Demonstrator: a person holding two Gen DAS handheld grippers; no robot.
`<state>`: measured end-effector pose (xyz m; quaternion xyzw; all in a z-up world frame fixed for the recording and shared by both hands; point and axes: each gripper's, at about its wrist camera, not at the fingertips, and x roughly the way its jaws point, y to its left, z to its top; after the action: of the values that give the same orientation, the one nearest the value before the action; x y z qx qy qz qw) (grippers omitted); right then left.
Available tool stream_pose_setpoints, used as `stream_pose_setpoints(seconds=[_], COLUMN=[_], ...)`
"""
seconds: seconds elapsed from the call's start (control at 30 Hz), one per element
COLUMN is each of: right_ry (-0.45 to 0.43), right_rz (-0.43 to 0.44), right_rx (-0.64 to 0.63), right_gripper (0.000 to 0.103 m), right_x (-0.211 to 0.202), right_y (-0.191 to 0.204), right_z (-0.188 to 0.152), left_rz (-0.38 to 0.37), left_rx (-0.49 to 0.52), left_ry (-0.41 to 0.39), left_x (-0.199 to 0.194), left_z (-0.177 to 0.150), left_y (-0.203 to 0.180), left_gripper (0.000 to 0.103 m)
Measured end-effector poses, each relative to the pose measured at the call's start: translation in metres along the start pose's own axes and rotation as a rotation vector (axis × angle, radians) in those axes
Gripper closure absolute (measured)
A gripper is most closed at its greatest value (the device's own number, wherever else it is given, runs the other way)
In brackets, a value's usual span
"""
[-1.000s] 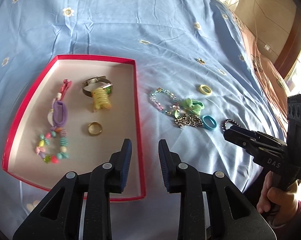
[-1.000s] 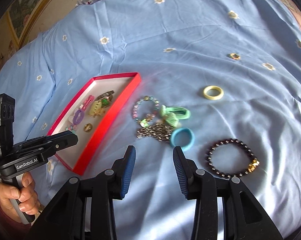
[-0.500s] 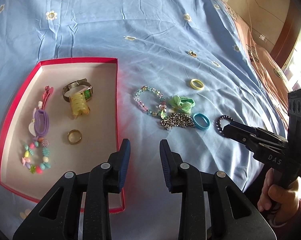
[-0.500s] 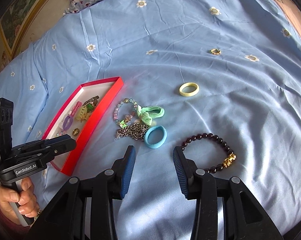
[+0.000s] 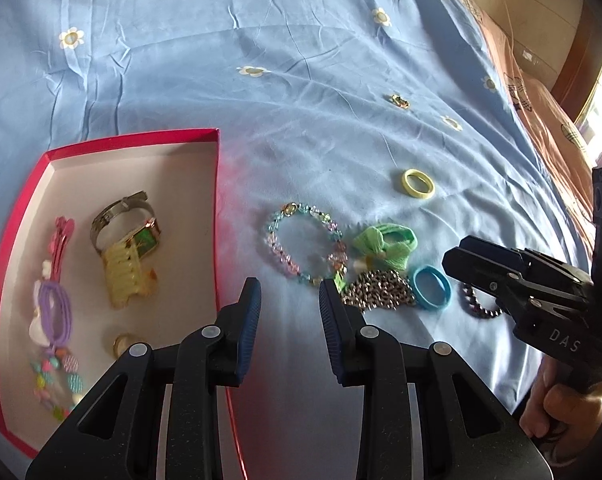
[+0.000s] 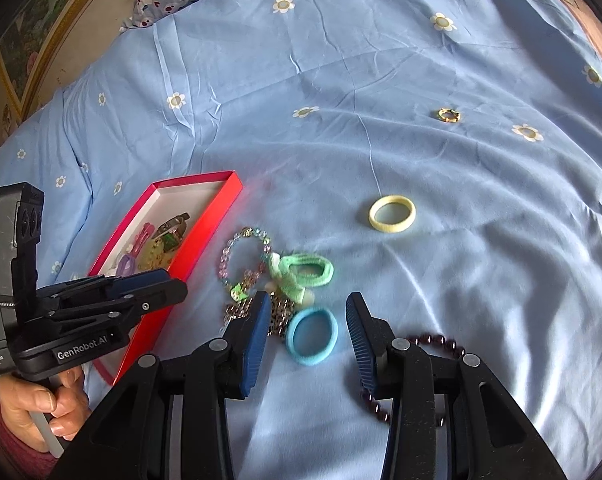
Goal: Organize jewelry
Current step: 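Move both tools back over the remaining jewelry pile, then grasp the mint-green hair tie with the right tool while the left tool grasps the crystal bead bracelet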
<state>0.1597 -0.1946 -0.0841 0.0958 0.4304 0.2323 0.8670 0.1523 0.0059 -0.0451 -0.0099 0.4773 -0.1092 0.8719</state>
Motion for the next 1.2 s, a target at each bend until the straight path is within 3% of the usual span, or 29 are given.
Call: stream_pose_setpoints(seconds=[0.4, 0.43, 0.5, 0.57, 1.2], right_ry=[0.081, 0.081, 0.085, 0.087, -0.028], right_rz=[0.004, 0.005, 0.013, 0.007, 0.047], right_rx=[0.012, 0.004, -0.006, -0.009, 0.042], right_gripper=[0.065, 0.068, 0.087, 0.096, 0.097], right_x=[0.051, 0.052, 0.054, 0.054, 0.005], right_y=[-0.013, -0.012, -0.01, -0.01, -0.009], right_z=[0.018, 0.018, 0.018, 0.016, 0.014], left_rz=[0.034, 0.044, 0.047, 0.02, -0.099], left_rx=[0.072, 0.086, 0.102, 0.11, 0.014], left_ry=[0.105, 0.104, 0.1, 0.096, -0.049], left_x=[0.05, 0.051, 0.051, 0.051, -0.013], left_z=[0.019, 0.019, 0.018, 0.018, 0.001], left_y=[-0.008, -0.011, -0.013, -0.015, -0.007], left_gripper=[0.075, 0.075, 0.078, 0.096, 0.097])
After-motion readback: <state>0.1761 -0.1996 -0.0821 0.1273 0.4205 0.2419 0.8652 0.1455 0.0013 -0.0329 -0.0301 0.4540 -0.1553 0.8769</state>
